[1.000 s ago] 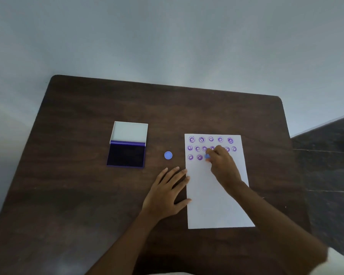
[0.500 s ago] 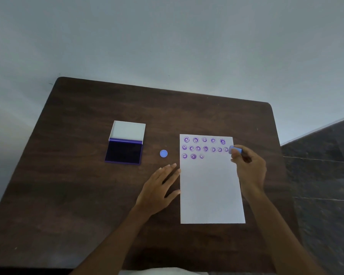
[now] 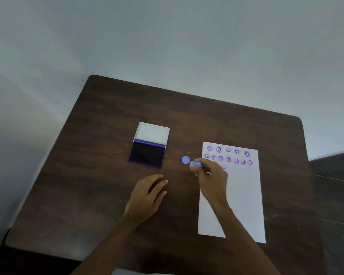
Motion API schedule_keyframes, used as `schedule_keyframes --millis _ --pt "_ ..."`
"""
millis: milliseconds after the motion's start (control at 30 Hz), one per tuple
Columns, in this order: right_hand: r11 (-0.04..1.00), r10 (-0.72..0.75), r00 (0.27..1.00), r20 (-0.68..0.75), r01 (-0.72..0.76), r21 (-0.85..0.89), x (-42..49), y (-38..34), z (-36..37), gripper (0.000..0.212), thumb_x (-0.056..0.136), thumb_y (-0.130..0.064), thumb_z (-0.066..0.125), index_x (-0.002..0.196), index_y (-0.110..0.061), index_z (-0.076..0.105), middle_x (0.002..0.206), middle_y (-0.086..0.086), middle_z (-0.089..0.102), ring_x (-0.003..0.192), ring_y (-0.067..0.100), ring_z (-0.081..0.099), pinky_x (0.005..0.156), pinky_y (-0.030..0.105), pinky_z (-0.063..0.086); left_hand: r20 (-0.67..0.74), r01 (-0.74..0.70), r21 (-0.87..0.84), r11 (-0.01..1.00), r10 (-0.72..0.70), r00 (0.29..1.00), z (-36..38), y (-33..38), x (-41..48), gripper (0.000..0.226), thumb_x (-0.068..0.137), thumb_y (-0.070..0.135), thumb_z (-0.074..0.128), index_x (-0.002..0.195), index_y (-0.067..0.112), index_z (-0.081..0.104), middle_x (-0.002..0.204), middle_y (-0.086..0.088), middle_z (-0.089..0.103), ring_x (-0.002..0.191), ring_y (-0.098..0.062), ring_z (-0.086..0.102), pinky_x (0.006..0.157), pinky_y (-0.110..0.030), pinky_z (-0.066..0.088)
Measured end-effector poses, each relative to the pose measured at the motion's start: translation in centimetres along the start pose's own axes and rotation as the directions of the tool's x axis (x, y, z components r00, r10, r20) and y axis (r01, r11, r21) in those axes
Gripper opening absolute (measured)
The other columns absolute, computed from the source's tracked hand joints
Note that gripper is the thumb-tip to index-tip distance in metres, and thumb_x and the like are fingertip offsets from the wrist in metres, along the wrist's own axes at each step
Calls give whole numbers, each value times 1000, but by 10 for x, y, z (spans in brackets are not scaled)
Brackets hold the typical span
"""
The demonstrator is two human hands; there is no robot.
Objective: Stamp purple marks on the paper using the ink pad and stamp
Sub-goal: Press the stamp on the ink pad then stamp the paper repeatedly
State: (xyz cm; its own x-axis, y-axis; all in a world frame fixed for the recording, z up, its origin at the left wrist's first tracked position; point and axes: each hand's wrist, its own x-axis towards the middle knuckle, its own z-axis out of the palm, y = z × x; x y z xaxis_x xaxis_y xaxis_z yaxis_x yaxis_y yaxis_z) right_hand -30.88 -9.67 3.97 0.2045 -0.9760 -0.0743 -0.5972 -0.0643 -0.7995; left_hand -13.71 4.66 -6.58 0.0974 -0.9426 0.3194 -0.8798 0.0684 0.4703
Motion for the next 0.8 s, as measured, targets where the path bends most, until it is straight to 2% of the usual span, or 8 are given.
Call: schedule_keyframes --millis 67,133,267,433,500,633,800 --pt "997 -69 992 107 74 -39 6 -14 27 11 87 -24 66 91 -15 72 84 -5 70 75 -1 60 76 15 49 -68 105 51 993 -102 992 -14 -17 0 40 92 38 63 124 13 66 129 -11 61 118 -23 57 96 -41 48" --pt "987 -104 970 218 128 -100 14 -29 54 16 89 -24 64 98 -14 70 93 2 69 79 3 58 77 15 48 -69 236 78 969 -231 971 -30 -36 5 52 89 47 62 130 15 60 133 -11 56 123 -24 52 102 -39 41" --pt "923 -127 904 409 258 -284 29 -56 94 28 87 -13 65 114 -8 63 114 8 59 97 17 59 90 28 49 -53 373 49 926 -371 927 -49 -65 22 70 85 58 57 141 16 50 140 -10 48 128 -23 45 103 -39 38" --pt "824 -204 845 493 420 -380 31 -51 123 35 86 -13 65 119 -9 56 119 9 55 105 21 55 90 33 49 47 397 -7 918 -397 917 -44 -82 41 100 78 69 63 155 15 29 158 -5 35 142 -19 36 115 -36 28" --pt "791 -261 835 485 473 -389 30 -47 127 34 83 -12 67 115 -7 57 115 11 57 103 23 56 87 36 53 77 393 -15 919 -391 917 -40 -84 46 106 77 72 63 157 15 24 162 -2 31 147 -18 31 119 -40 27" --pt "715 -318 789 525 563 -414 34 -40 130 41 75 -10 75 112 -9 58 111 10 61 102 23 57 81 36 56 77 423 -12 906 -421 904 -36 -86 48 99 79 72 59 156 20 27 162 4 29 147 -14 29 119 -41 25" --pt "657 -357 742 567 631 -412 36 -36 129 51 66 -15 83 110 -13 57 106 7 63 99 22 60 74 32 58 72 429 42 902 -431 900 -35 -85 48 94 82 75 50 155 20 29 159 1 35 145 -16 33 116 -42 27"
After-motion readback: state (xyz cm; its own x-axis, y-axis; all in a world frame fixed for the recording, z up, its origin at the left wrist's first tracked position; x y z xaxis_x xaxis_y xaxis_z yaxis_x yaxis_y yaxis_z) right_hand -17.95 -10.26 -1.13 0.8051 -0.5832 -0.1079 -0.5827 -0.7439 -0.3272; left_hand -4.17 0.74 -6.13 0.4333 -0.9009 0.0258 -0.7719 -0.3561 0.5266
